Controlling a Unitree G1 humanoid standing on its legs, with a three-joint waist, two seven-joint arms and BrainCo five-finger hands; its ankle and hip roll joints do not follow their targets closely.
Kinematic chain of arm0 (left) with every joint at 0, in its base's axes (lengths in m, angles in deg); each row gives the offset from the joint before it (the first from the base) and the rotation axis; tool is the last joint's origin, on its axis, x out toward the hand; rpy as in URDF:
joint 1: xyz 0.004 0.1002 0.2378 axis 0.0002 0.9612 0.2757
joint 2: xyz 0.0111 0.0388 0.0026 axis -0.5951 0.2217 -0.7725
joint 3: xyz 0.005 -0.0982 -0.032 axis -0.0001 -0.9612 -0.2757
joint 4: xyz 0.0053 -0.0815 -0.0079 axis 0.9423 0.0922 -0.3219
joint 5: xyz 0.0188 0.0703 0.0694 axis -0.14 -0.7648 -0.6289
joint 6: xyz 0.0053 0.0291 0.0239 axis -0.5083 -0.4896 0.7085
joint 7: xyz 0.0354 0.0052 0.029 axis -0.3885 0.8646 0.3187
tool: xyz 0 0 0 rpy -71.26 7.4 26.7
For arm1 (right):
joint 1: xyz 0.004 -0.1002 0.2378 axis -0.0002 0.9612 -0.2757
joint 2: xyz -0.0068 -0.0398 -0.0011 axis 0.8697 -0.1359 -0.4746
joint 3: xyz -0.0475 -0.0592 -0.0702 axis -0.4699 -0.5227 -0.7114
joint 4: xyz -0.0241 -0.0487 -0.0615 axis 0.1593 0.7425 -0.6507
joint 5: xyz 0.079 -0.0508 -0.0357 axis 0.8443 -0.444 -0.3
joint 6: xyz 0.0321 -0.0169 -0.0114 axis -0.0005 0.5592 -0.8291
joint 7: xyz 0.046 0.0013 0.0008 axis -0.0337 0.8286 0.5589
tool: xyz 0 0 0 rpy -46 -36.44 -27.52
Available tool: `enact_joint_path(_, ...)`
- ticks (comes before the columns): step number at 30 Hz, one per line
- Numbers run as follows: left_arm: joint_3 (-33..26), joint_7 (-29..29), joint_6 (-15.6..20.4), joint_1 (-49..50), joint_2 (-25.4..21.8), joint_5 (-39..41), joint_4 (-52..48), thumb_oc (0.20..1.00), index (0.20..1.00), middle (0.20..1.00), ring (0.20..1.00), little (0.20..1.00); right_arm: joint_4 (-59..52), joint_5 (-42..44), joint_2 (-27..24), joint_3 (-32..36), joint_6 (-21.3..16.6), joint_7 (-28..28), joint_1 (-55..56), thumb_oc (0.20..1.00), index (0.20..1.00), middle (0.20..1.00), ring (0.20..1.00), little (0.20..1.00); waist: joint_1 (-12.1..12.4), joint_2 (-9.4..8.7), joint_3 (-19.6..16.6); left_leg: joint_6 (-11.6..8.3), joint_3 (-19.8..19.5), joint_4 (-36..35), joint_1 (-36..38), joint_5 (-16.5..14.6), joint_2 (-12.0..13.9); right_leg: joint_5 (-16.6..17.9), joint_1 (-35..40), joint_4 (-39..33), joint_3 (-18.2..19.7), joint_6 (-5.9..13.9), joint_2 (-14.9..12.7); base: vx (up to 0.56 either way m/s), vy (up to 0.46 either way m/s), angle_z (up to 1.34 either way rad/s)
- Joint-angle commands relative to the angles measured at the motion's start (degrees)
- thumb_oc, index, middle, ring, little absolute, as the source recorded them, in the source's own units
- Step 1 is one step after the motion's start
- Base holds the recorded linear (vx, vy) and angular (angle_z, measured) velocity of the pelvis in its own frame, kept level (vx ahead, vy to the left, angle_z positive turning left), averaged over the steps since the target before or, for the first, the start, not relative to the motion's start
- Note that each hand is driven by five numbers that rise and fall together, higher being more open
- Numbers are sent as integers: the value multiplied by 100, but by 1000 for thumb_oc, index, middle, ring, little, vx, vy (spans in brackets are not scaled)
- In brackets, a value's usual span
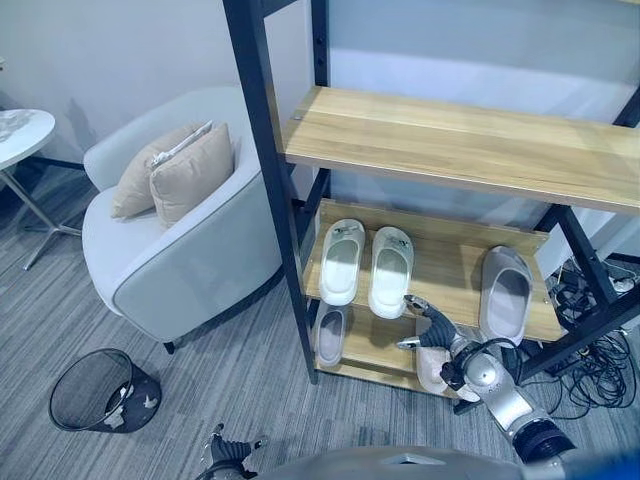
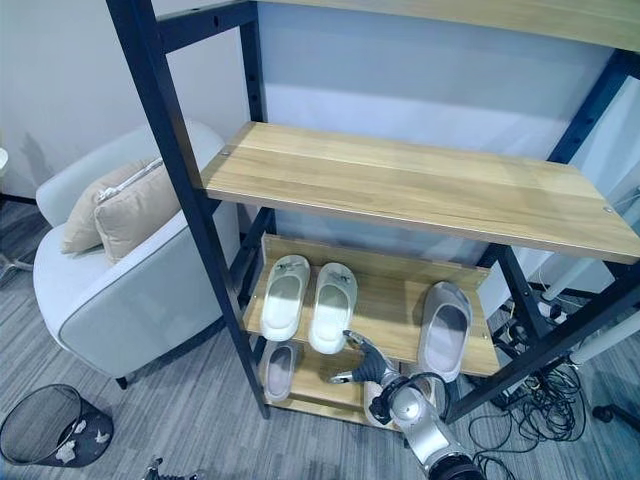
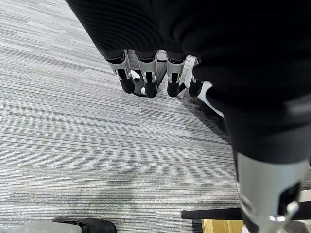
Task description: Arrange the slippers neatly on the shoe rack.
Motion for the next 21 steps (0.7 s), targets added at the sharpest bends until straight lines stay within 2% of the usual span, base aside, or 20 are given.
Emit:
enact_joint_path(1, 99, 60, 121, -251, 187, -139, 570, 1000, 1000, 1000, 1000, 1000, -444, 16, 175, 129, -163, 53, -100, 1000, 1000, 1000, 1000, 1000, 156, -245, 49, 326, 184, 32, -82, 116, -143, -89, 253, 55, -253, 91, -325, 0, 0, 0)
enact_joint_path(12, 106, 88, 132, -228, 205, -147, 653, 1000, 1000, 1000, 1000, 1000, -458, 47, 115, 194, -151, 92, 13, 1000, 1000, 1000, 1000, 1000, 151, -296, 8, 322, 198, 32, -56, 117, -132, -89, 287, 55, -235, 89, -325, 0, 0, 0)
enact_joint_path(15, 88, 84, 141, -224, 227, -136, 626, 1000, 1000, 1000, 1000, 1000, -593, 56, -14, 489, -140, -163, 198, 1000, 1000, 1000, 1000, 1000, 70, -268, -19, 328, 253, 32, -52, 112, -131, -80, 276, 55, -207, 86, -325, 0, 0, 0)
enact_joint_path(18, 157, 123, 144, -180, 235, -142, 586, 1000, 1000, 1000, 1000, 1000, -931, 830, 124, 1106, -412, -196, 351, 1000, 1000, 1000, 1000, 1000, -14, -217, -42, 337, 300, 32, -62, 108, -143, -53, 243, 55, -157, 91, -320, 0, 0, 0)
enact_joint_path(21, 188, 147, 139, -178, 266, -170, 608, 1000, 1000, 1000, 1000, 1000, -1174, 855, -59, 1282, -527, -327, 308, 1000, 1000, 1000, 1000, 1000, -74, -185, -63, 338, 336, 32, -59, 98, -143, -39, 223, 55, -135, 88, -316, -15, -11, -7)
